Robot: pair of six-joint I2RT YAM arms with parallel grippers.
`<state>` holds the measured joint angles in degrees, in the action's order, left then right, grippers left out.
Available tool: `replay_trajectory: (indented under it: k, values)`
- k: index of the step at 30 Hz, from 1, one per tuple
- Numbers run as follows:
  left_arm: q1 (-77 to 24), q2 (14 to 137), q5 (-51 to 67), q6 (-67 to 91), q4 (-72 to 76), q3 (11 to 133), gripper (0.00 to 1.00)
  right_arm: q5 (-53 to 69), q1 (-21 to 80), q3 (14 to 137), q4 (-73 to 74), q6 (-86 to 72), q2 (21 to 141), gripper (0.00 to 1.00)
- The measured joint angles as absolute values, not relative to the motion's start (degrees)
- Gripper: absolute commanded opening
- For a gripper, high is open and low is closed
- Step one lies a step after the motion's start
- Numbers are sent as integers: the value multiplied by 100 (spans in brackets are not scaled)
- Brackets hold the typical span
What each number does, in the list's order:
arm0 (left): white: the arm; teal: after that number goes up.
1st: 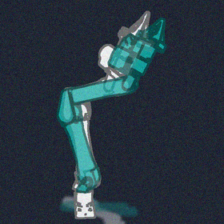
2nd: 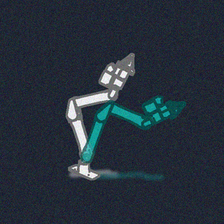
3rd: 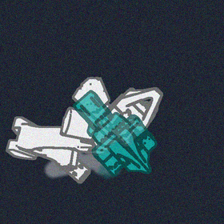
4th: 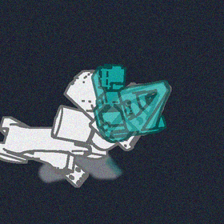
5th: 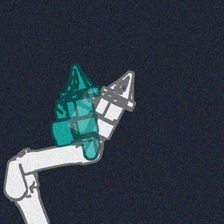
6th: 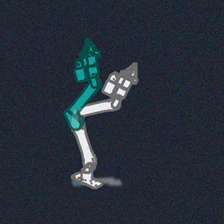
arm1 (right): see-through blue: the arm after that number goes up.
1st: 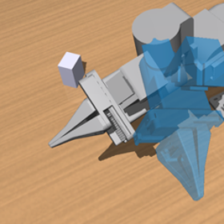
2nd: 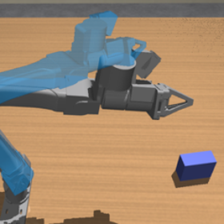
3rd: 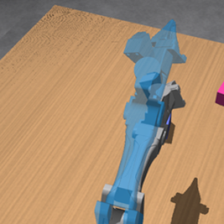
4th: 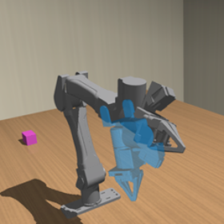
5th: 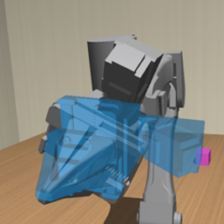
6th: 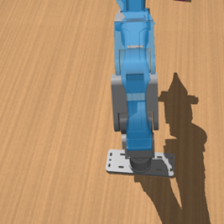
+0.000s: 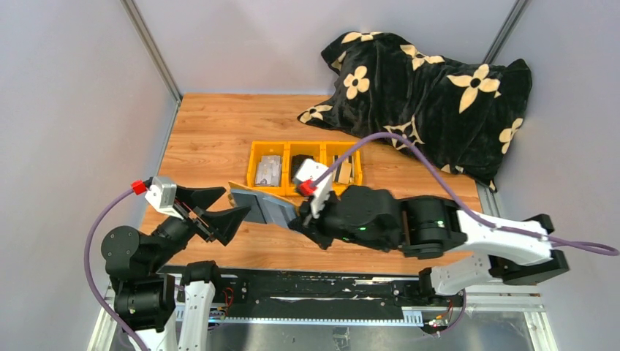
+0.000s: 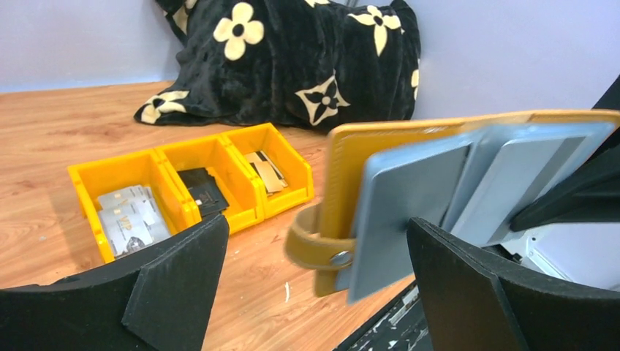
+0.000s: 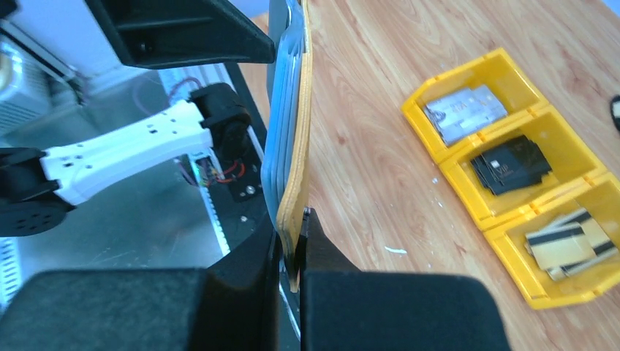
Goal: Take the credit cards out of the card holder
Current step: Open the card holder.
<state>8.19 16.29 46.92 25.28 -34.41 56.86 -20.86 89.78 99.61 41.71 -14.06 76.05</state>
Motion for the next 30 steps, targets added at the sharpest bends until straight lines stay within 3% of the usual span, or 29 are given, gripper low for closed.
replay_trajectory:
  k: [7,19,23,30]
  values:
    - [819,1623,4901,2932,-3426,6110,100,-1597,8978,8984,3004,-1297,6431,0]
    - [819,1518,5673,5468,-1433,5878,96,-1177,8978,8895,2508,-1253,6445,0]
    - [819,1514,5874,5778,-1140,5839,85,-1177,8978,8862,2475,-1253,6425,0]
    - [816,1485,5776,5371,-1505,5887,42,-1125,8978,8847,2388,-1260,6388,0]
